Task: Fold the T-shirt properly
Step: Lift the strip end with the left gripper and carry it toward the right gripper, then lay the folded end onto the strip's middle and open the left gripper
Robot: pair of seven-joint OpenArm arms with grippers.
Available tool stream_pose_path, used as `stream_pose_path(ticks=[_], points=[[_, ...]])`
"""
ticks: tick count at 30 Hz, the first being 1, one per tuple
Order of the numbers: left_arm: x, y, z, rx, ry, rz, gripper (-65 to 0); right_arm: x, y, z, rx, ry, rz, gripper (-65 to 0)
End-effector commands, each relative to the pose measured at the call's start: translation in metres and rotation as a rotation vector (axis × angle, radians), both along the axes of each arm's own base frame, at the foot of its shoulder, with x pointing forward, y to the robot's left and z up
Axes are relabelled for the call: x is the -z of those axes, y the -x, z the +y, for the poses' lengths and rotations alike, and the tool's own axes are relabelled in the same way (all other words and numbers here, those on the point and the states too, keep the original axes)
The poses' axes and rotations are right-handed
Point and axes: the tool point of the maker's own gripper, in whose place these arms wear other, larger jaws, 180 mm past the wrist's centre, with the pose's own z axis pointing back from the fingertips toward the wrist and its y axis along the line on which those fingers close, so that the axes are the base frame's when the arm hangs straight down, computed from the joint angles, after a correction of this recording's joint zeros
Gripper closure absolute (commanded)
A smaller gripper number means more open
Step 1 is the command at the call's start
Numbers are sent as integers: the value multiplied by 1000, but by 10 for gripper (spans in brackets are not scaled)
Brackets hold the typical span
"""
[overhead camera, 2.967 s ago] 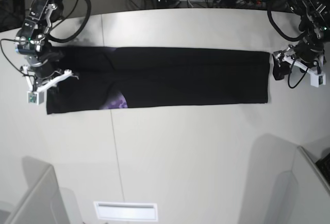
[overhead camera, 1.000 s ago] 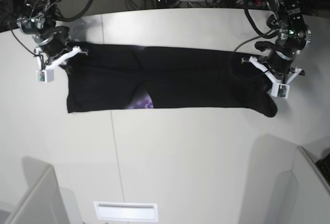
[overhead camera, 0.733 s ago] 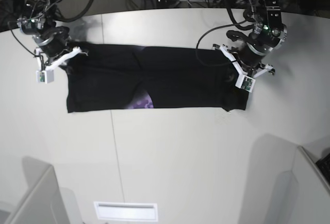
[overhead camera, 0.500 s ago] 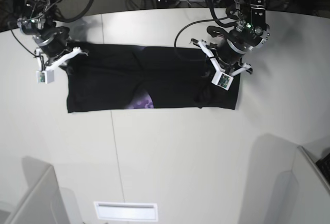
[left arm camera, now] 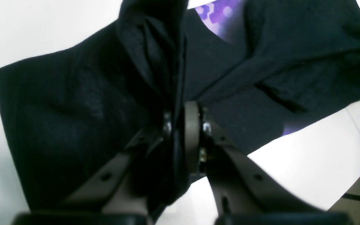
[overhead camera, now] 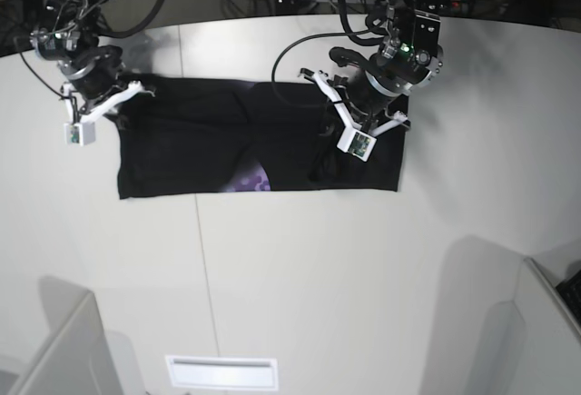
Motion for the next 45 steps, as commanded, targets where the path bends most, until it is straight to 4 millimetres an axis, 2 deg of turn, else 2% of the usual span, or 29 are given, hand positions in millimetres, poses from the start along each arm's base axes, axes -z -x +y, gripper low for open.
stream_pose_path(ticks=[1,3,13,45], points=[[-12,-7,-6,-4,39,-41,0,-12,-7,-1,-8,7,-49,0],[-16,-11,-11,-8,54,-51,0,-12,-7,-2,-8,9,-49,0],[-6,-22,-17,-16,67,-26,0,-12,-7,-1,-8,7,-48,0],[-5,-19,-28,-10,94,-14,0,-12,-8,-1,-8,7,-51,0]])
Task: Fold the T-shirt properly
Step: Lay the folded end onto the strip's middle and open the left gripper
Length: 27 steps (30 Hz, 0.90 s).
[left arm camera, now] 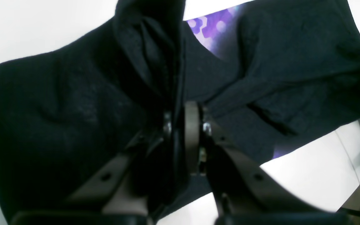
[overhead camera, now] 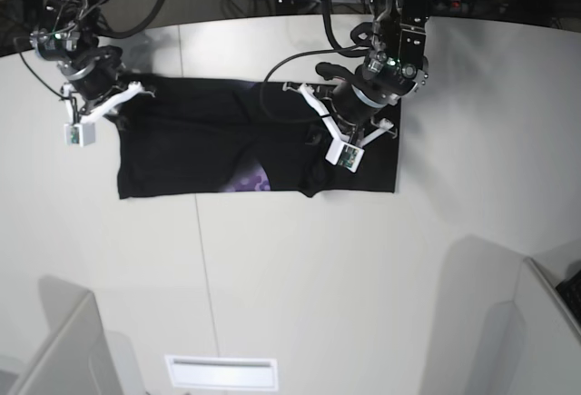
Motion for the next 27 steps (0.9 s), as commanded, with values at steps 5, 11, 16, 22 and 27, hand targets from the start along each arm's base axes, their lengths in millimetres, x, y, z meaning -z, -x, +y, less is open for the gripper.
stream_pose_path(ticks=[5,11,16,22,27], points=[[-9,0,-16,43,26,-11,0,-12,-7,-1,-8,7,-48,0],[-9,-1,-12,32,24,-12,0,-11,-6,-2,-8,9,-46,0],[-8,-1,-10,28,17,-11,0,-12,-6,-1,-8,7,-46,0],[-15,-12,-10,-15,28,-22,0,-12,-6,-1,-8,7,-46,0],[-20,-17,-14,-25,46,-34,0,-12,-6,-1,-8,7,-46,0]])
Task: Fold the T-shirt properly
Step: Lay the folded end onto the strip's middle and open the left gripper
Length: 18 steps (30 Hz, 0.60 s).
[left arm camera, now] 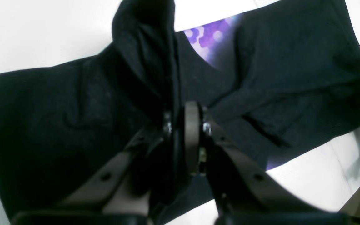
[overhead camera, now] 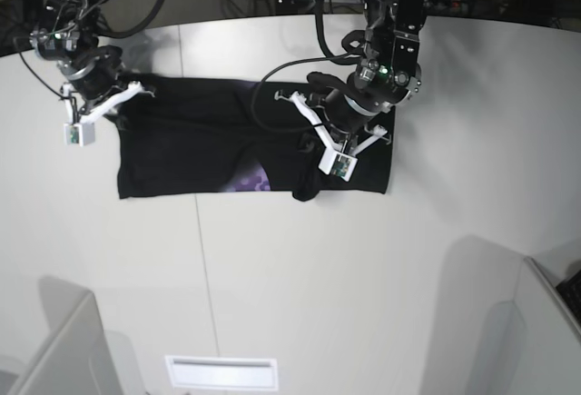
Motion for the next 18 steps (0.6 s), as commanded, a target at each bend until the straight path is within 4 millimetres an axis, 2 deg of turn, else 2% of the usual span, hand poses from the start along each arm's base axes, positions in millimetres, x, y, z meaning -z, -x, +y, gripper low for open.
stream_pose_path(ticks=[1,18], points=[[-13,-7,-6,1,34,-43,0,-12,-7,-1,-8,7,-48,0],[-13,-5,-11,3,43,-35,0,-13,-9,-1,-10,7,-53,0]])
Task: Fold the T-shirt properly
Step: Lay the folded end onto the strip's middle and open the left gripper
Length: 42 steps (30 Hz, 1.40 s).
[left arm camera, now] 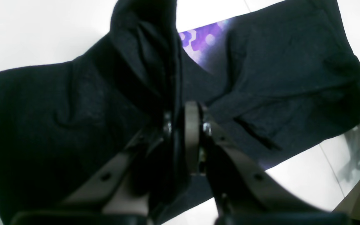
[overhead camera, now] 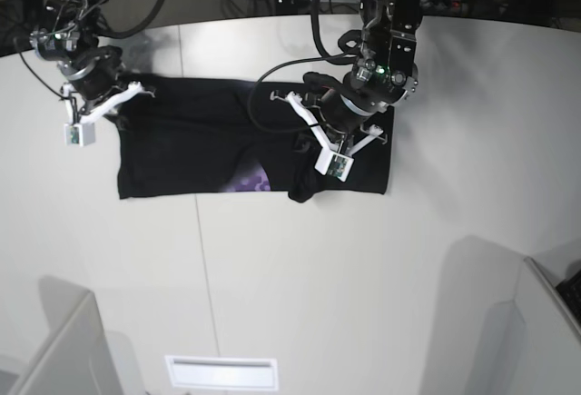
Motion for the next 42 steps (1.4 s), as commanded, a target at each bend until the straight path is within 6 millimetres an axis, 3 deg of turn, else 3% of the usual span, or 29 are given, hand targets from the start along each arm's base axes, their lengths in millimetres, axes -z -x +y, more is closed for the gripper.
stream_pose_path(ticks=[1,14,18,23,27,32,36,39,42], points=[[-12,-5,-6,1,31,-37,0,-12,-8,-1,-10,7,-51,0],[-11,-4,-5,1,30,-34,0,-12,-8,-1,-10,7,-51,0],[-10,-5,-6,1,32,-33,-132,-12,-8,-1,-10,7,-51,0],[9,0,-10,10,28,25,-355,-12,-7,-1,-10,7,-49,0],[16,6,-44,115,34,42,-482,-12,-8,-1,-10,7,-51,0],[7,15,-95,244,67,31,-487,-13,-8,-1,-10,6,-51,0],[-10,20,-111,289,88,-14,-485,-13,-9,-1,-8,5,-54,0],[-31,10,-98,245,101,-73,-469,-16,-12,-3,-9,12,-63,0],[-42,3,-53,118,89,-107,-291,-23,-19,-9,-16,33,-81,0]])
